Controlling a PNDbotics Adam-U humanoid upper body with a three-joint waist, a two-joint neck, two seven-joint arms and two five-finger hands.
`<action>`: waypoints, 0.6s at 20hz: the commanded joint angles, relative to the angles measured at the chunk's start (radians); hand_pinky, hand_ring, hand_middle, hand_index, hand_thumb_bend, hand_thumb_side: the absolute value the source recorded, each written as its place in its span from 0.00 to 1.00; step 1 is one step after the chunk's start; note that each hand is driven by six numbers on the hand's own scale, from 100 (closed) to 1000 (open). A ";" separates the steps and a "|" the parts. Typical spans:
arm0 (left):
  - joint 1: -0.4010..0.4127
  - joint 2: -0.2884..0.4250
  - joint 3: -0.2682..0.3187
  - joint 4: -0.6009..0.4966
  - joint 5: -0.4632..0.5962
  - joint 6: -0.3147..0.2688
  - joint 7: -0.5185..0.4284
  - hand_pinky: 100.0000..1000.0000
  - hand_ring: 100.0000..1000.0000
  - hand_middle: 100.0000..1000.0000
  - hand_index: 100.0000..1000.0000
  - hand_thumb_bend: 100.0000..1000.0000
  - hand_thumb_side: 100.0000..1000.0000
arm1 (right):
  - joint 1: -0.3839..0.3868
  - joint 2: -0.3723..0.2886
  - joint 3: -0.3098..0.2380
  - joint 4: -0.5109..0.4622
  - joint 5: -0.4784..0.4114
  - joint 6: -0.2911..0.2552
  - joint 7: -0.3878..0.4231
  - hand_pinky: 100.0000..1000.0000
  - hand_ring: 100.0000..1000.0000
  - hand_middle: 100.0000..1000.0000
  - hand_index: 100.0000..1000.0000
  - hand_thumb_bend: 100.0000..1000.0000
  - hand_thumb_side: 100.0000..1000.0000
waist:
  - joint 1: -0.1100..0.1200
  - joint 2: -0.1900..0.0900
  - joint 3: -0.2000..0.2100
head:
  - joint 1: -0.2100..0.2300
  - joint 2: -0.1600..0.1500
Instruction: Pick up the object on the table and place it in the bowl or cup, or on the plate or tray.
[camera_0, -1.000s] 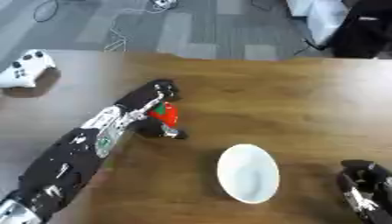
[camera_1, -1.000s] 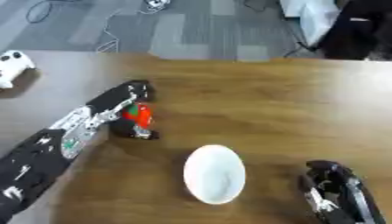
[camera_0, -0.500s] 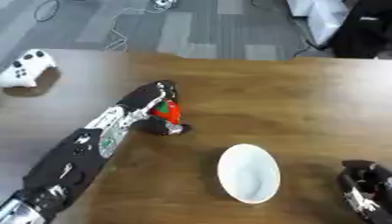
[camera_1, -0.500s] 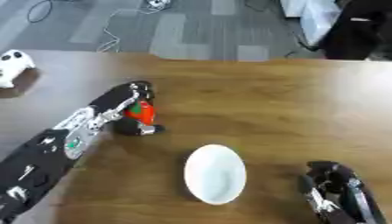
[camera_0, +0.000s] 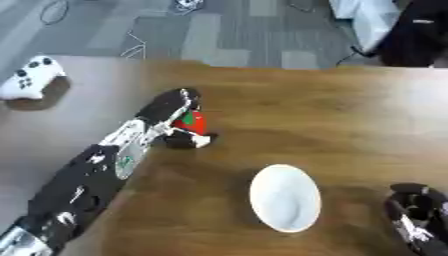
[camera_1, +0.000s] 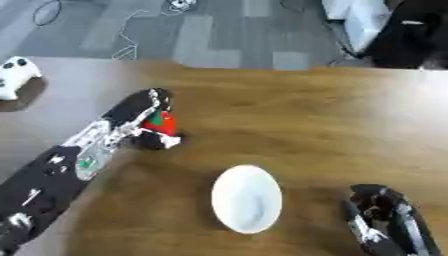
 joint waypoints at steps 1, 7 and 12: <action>-0.008 0.041 -0.014 -0.040 -0.009 0.006 -0.019 0.57 0.85 0.30 0.28 0.38 0.00 | 0.002 -0.014 -0.007 -0.008 0.005 -0.002 0.000 0.06 0.35 0.46 0.66 0.42 0.34 | 0.003 -0.027 0.006 | -0.012 0.008; -0.008 0.097 -0.056 -0.178 0.073 0.023 -0.101 0.57 0.86 0.31 0.29 0.41 0.00 | 0.025 -0.020 -0.009 -0.001 0.021 -0.003 0.001 0.06 0.35 0.46 0.66 0.42 0.35 | 0.016 -0.069 0.027 | -0.044 0.061; 0.006 0.160 -0.086 -0.334 0.224 0.049 -0.188 0.59 0.86 0.30 0.31 0.45 0.00 | 0.033 -0.040 -0.031 0.022 0.060 -0.005 -0.022 0.05 0.35 0.46 0.66 0.34 0.44 | 0.029 -0.111 0.045 | -0.077 0.115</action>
